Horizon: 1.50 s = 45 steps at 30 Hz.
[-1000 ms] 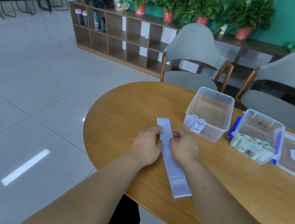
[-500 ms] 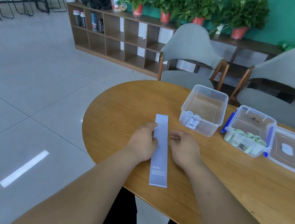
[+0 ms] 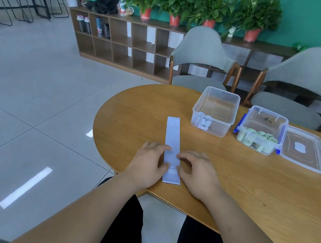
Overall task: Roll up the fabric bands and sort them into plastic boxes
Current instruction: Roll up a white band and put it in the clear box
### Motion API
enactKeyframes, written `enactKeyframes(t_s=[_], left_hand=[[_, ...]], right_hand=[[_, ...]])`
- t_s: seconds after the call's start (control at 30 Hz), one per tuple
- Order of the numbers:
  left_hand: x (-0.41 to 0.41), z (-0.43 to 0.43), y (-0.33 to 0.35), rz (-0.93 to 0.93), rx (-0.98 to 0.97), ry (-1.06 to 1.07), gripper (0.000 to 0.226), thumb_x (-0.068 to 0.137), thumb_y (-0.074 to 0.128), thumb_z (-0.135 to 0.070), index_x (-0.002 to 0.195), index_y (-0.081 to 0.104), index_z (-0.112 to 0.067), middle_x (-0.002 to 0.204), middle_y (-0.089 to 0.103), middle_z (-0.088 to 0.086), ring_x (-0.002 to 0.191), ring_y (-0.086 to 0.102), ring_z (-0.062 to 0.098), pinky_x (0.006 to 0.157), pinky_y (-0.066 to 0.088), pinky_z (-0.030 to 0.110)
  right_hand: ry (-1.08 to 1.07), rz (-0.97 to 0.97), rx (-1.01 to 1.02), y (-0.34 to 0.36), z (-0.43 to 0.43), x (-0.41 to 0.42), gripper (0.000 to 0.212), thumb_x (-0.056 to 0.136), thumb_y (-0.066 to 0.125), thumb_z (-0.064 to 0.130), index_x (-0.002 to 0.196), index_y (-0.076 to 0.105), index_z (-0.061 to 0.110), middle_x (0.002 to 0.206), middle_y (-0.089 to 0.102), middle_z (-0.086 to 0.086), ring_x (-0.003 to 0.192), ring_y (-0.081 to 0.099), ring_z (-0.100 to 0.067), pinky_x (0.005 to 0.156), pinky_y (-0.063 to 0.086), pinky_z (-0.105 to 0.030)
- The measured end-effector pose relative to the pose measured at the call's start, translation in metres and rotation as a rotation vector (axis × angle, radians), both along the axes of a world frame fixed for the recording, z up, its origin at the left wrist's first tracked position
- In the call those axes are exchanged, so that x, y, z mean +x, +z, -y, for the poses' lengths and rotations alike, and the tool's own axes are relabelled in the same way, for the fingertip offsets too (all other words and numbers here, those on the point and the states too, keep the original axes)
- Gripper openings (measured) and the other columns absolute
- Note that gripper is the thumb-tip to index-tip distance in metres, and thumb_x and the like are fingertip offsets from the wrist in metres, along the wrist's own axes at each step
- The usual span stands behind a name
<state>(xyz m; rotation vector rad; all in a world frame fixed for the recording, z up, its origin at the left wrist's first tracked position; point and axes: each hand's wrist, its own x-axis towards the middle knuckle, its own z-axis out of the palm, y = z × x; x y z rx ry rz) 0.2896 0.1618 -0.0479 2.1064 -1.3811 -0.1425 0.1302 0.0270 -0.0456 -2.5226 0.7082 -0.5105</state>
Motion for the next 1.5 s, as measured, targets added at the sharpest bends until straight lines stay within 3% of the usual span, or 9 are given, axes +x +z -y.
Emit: enactKeyframes(t_s=[0.23,0.33,0.47,0.63,0.8,0.97,1.23,1.5], left_hand=[[-0.007,-0.020,-0.008,-0.034,-0.088,-0.077,0.038,0.094,0.070,-0.033,0.131,0.066,-0.028,0.136,0.057,-0.020,0.132,0.040,0.004,0.112,0.039,0.025],[-0.007,-0.023,-0.006,-0.037,-0.143,-0.071,0.032,0.091,0.072,-0.027,0.123,0.070,-0.028,0.128,0.061,-0.021,0.129,0.044,0.003,0.108,0.039,0.019],[-0.009,-0.029,-0.006,-0.039,-0.245,-0.118,0.022,0.081,0.075,-0.014,0.100,0.075,-0.025,0.106,0.067,-0.019,0.115,0.055,0.012,0.097,0.047,0.024],[-0.012,-0.030,-0.006,-0.046,-0.251,-0.201,0.013,0.074,0.071,-0.021,0.086,0.073,-0.025,0.095,0.066,-0.015,0.105,0.057,0.017,0.088,0.050,0.032],[-0.013,-0.033,-0.007,-0.031,-0.281,-0.225,0.017,0.075,0.081,-0.021,0.092,0.076,-0.023,0.095,0.068,-0.015,0.101,0.059,0.014,0.087,0.050,0.027],[-0.014,-0.033,-0.008,-0.027,-0.329,-0.217,0.014,0.080,0.079,-0.010,0.089,0.079,-0.020,0.089,0.070,-0.013,0.092,0.062,0.012,0.079,0.052,0.029],[-0.013,-0.033,-0.007,-0.054,-0.348,-0.203,0.017,0.079,0.081,-0.007,0.089,0.077,-0.020,0.086,0.072,-0.012,0.089,0.063,0.013,0.078,0.053,0.033],[-0.012,-0.032,-0.008,0.016,-0.344,-0.236,0.013,0.076,0.080,-0.010,0.084,0.074,-0.018,0.086,0.068,-0.010,0.088,0.061,0.015,0.078,0.051,0.034]], right_hand=[[0.011,0.072,-0.044,-0.011,-0.010,-0.012,0.029,0.093,0.071,0.034,0.121,0.074,0.028,0.130,0.063,0.022,0.124,0.046,-0.007,0.105,0.045,-0.028],[0.022,0.135,-0.041,-0.010,-0.013,-0.016,0.024,0.090,0.073,0.028,0.114,0.075,0.031,0.122,0.064,0.023,0.121,0.049,-0.005,0.102,0.044,-0.024],[0.107,0.174,-0.028,-0.005,-0.018,-0.023,0.014,0.082,0.074,0.034,0.096,0.074,0.037,0.105,0.063,0.022,0.111,0.053,-0.006,0.094,0.048,-0.028],[0.219,0.089,-0.057,-0.003,-0.023,-0.023,0.020,0.072,0.073,0.046,0.091,0.071,0.040,0.099,0.058,0.022,0.109,0.049,-0.003,0.094,0.047,-0.035],[0.220,0.142,-0.073,-0.005,-0.021,-0.024,0.007,0.081,0.076,0.038,0.087,0.073,0.038,0.094,0.060,0.021,0.103,0.054,-0.007,0.088,0.049,-0.036],[0.206,0.184,-0.069,-0.005,-0.022,-0.025,0.002,0.087,0.076,0.035,0.089,0.075,0.035,0.088,0.062,0.020,0.093,0.057,-0.007,0.083,0.051,-0.037],[0.216,0.240,-0.011,-0.002,-0.021,-0.025,0.021,0.078,0.074,0.018,0.092,0.075,0.034,0.083,0.067,0.017,0.087,0.064,-0.010,0.078,0.053,-0.035],[0.242,0.239,-0.012,-0.001,-0.021,-0.025,0.019,0.078,0.074,0.017,0.089,0.075,0.033,0.082,0.066,0.017,0.085,0.064,-0.011,0.075,0.052,-0.036]])
